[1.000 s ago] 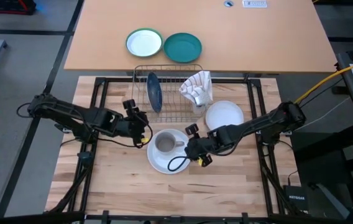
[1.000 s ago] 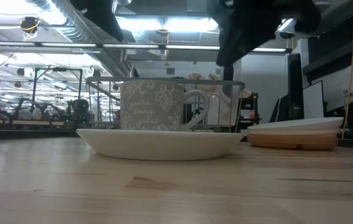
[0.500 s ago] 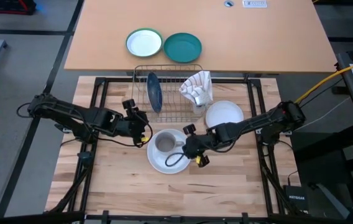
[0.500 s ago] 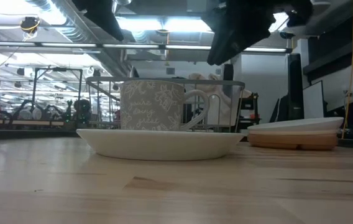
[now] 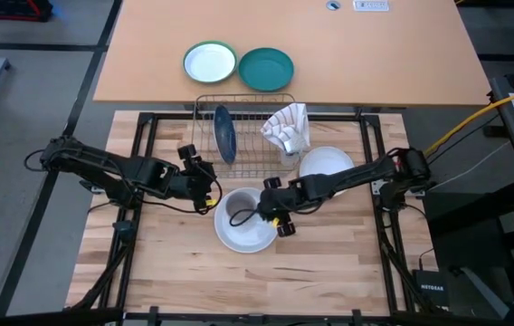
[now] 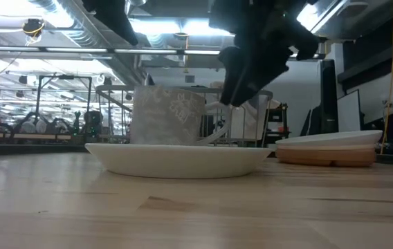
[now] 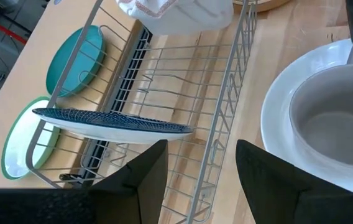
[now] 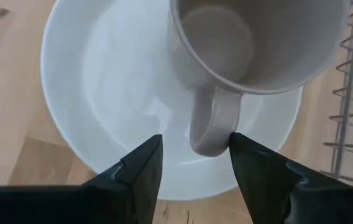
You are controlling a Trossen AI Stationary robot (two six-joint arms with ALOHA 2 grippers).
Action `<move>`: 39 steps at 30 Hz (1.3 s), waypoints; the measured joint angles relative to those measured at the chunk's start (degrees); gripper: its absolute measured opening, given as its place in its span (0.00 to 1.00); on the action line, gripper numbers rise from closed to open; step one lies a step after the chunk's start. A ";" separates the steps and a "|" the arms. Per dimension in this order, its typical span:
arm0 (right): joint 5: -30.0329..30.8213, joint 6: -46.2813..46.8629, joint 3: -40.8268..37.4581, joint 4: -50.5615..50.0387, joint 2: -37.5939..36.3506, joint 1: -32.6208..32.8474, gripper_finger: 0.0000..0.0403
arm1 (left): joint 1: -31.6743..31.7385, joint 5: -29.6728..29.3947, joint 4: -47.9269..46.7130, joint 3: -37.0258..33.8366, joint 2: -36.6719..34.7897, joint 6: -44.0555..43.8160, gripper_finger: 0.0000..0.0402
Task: Sort dishes
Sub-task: Remove the mug from the white plate
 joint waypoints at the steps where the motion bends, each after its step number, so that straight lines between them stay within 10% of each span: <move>1: 1.27 -0.04 0.03 0.01 0.57 0.03 0.49 | 0.00 0.00 -0.02 0.00 0.00 0.00 0.45; 21: 4.65 0.03 -0.07 2.55 2.99 0.06 0.49 | 0.00 -0.01 0.03 0.00 0.04 0.00 0.45; 39: -5.90 8.27 0.01 10.50 3.24 0.19 0.49 | 0.00 0.00 0.03 0.00 0.04 0.00 0.45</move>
